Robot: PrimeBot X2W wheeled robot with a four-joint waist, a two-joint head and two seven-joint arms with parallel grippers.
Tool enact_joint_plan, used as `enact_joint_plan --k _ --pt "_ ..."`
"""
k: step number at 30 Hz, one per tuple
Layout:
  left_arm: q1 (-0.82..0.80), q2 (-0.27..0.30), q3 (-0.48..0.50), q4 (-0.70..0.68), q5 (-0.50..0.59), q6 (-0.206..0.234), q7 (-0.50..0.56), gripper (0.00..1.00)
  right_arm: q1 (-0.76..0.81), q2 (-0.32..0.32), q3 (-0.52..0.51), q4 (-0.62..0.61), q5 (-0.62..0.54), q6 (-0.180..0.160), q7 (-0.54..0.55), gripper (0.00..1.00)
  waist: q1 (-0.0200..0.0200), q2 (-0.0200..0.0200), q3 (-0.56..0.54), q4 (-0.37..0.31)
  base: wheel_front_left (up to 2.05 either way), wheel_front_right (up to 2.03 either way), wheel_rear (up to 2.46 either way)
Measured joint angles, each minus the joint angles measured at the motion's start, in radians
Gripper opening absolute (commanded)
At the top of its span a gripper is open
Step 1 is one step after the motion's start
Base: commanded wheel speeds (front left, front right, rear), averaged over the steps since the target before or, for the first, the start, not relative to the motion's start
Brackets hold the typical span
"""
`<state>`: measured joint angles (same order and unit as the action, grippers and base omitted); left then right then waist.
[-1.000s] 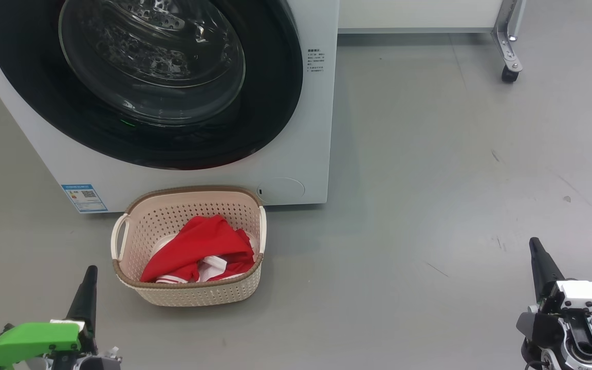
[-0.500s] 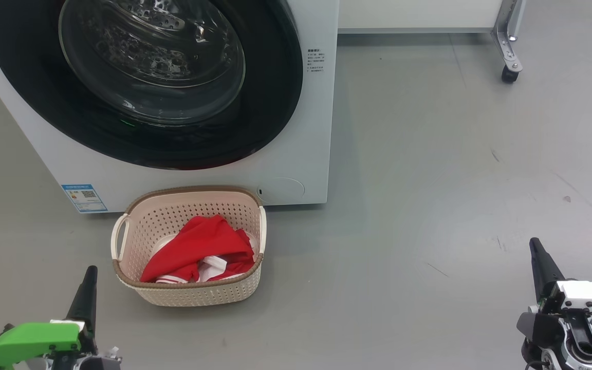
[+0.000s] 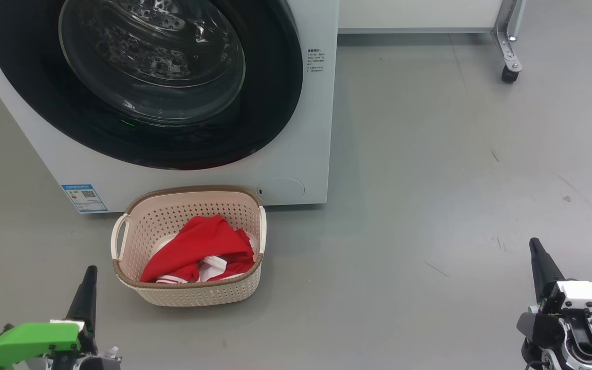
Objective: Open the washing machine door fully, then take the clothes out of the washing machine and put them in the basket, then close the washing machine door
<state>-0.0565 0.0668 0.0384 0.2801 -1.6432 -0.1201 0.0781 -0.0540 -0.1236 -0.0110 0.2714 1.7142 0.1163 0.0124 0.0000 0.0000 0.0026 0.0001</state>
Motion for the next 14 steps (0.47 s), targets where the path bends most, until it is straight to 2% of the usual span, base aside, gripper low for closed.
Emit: enact_joint_plan --k 14 --pt "0.0 -0.003 0.002 0.0 0.0 0.0 0.0 0.0 0.0 0.001 -0.002 0.001 0.0 0.0 0.001 0.0 0.0 0.0 0.0 0.0 0.0 0.0 0.0"
